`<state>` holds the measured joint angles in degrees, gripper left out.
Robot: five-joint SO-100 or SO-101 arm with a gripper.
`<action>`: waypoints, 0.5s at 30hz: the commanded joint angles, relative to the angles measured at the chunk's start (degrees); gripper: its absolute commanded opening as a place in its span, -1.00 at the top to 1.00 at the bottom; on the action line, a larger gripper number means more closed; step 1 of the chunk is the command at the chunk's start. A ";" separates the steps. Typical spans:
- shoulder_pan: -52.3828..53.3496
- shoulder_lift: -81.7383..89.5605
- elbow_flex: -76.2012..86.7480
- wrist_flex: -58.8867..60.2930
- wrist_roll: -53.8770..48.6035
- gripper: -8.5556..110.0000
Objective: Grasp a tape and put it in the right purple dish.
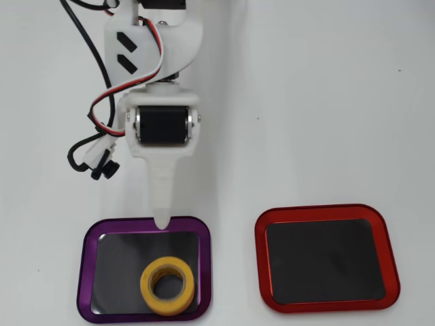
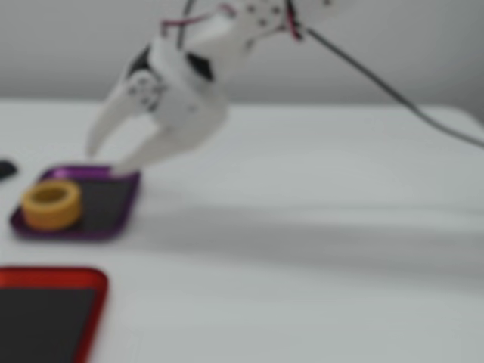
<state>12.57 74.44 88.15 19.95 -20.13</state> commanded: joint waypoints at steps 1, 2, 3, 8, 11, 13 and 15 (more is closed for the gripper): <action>0.97 1.85 -2.37 2.11 0.18 0.68; 0.97 1.85 -2.37 2.46 0.18 0.68; 0.97 2.02 -2.37 2.90 0.18 0.68; 0.53 8.35 -2.29 8.88 0.35 0.64; 0.09 15.47 -2.29 15.03 0.53 0.62; 0.09 21.62 -1.93 19.78 0.79 0.62; 0.00 28.48 -1.58 24.08 3.96 0.62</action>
<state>13.27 90.97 88.15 38.85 -18.90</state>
